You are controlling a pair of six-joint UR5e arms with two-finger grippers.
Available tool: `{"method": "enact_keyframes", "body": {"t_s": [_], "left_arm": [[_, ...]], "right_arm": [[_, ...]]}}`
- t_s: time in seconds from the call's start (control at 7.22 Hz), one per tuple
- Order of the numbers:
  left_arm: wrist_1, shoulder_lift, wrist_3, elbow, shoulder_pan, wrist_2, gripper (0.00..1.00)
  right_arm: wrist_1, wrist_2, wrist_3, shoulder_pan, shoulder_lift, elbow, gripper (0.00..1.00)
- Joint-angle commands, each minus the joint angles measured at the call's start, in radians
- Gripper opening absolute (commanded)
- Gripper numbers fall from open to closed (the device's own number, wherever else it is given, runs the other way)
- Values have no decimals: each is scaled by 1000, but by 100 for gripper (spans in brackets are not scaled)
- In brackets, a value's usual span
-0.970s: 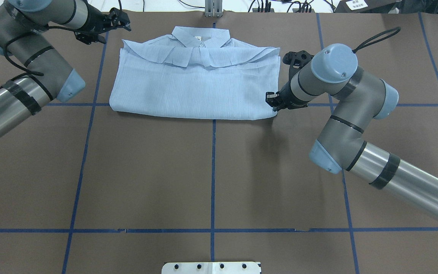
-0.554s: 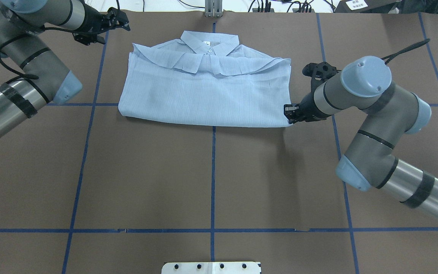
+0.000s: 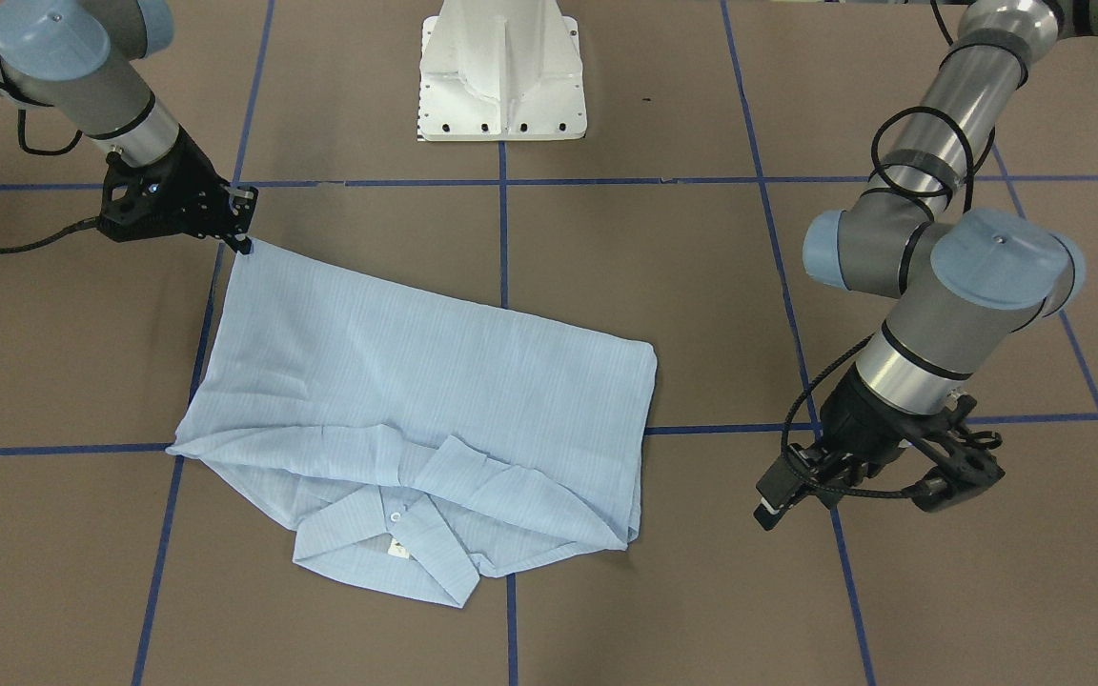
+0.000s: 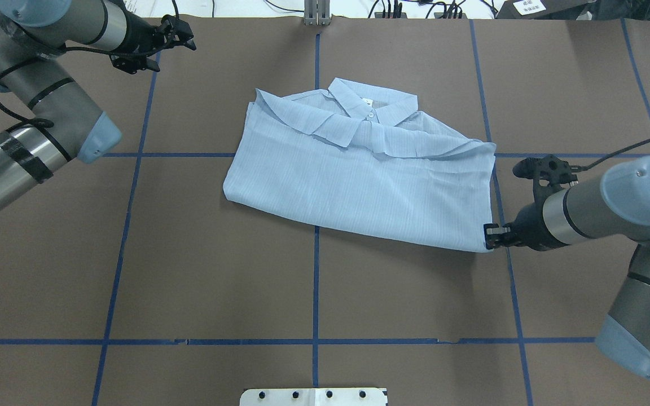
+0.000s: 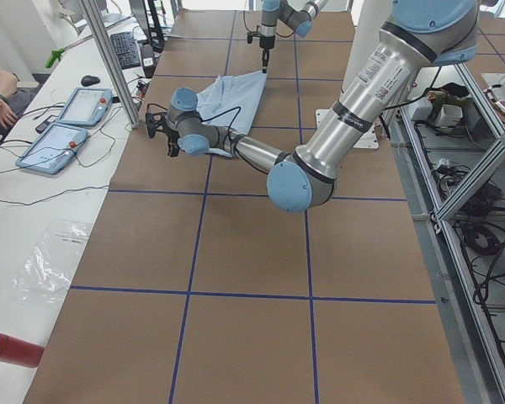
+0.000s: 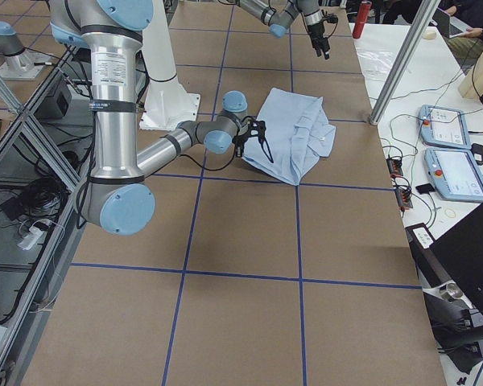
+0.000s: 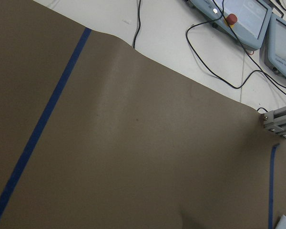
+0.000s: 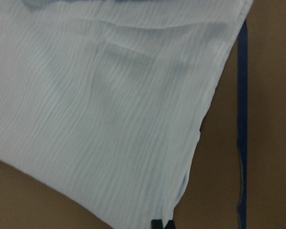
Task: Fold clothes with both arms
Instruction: 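Drag the folded bundle with the right gripper toward the robot, rotating it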
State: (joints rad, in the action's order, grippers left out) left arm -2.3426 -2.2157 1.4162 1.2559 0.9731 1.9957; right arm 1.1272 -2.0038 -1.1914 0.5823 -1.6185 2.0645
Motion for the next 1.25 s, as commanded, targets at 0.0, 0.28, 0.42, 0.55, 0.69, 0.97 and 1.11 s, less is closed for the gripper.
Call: {"method": "enact_keyframes", "body": {"t_s": [0.0,0.28,0.42,0.55,0.69,0.97,1.11], "left_arm": [[0,5,6,14,-8,0,99],[0,7,4,19,-8,0,99],[0,5,4,22,-8,2,99],[0,5,4,22,-8,2,99],[0,7,4,25,-17,3,99],[25,7,9,69,-85,3,99],[125,7,41,151,-137,2,99]], "right_arm": [[0,2,-1,-215,-148,193,0],[0,14,-2,-417,-173,236,0],[0,39,-2,-464,-170,241,0],[0,42,-2,-479,-169,241,69],[0,46,-2,-470,-140,241,100],[0,86,-1,-374,-46,235,100],[0,100,-1,-310,-17,227,100]]}}
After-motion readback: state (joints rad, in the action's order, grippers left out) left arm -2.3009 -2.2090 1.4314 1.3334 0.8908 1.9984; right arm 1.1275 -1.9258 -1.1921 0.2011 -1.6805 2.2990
